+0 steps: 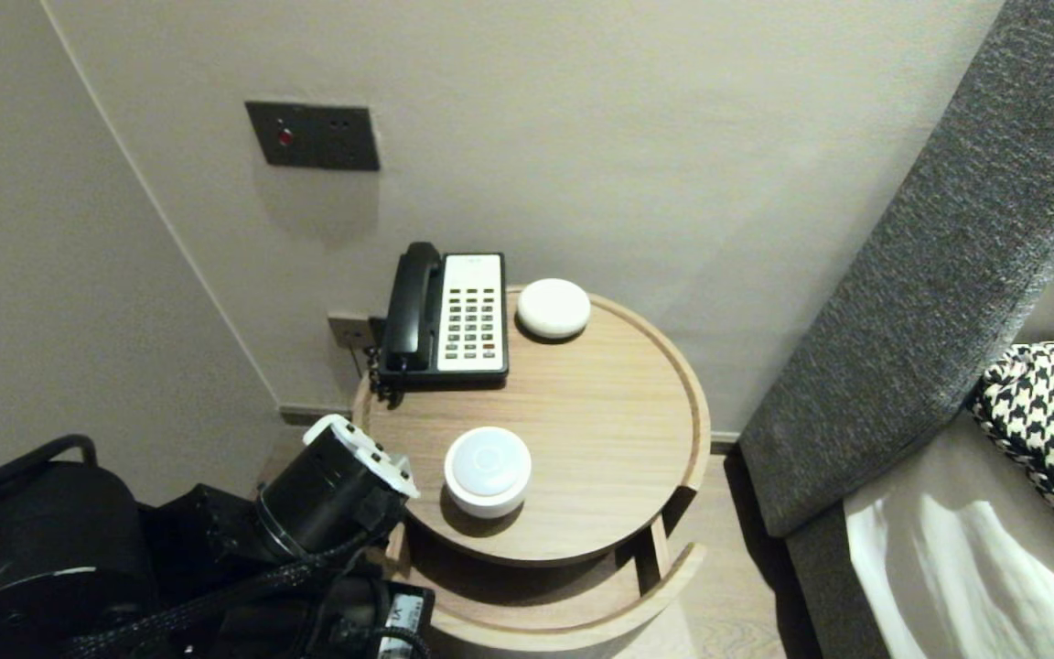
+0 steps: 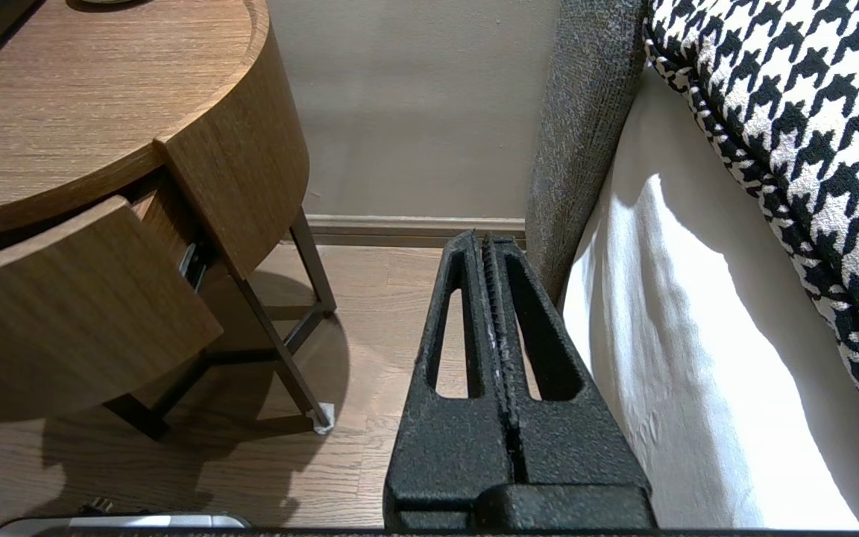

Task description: Close the nightstand drawer

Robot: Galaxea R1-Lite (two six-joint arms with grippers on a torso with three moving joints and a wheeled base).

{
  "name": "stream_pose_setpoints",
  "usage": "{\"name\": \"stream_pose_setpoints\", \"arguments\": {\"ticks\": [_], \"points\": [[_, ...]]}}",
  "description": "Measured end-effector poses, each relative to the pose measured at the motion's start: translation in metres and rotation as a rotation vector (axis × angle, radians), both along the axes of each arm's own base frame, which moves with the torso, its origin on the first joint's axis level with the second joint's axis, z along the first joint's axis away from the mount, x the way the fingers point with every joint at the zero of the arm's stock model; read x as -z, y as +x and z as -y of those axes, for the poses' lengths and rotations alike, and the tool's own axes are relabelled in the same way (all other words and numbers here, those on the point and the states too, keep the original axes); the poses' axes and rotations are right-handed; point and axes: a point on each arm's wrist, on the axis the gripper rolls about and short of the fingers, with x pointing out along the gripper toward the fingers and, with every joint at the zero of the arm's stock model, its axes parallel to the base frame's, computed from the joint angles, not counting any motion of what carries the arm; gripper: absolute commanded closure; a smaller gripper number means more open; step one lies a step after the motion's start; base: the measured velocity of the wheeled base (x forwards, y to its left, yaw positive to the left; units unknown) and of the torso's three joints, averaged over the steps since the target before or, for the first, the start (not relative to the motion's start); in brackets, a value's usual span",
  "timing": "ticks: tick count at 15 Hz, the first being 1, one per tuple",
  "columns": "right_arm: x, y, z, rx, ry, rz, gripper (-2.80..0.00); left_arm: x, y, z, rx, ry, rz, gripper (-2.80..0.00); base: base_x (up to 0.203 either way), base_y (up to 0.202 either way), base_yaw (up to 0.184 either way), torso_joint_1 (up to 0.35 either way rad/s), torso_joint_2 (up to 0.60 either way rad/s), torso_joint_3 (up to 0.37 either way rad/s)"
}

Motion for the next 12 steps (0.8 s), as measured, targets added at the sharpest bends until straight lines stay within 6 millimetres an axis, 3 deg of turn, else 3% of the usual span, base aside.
{"name": "stream_pose_setpoints", "arguments": {"ticks": [12], "points": [[0.0, 0.0, 0.0, 0.0, 0.0, 0.0, 0.0, -0.018, 0.026, 0.001, -0.076, -0.056, 0.049, 0.0, 0.0, 0.0, 0.0, 0.0, 0.0, 0.0]]}}
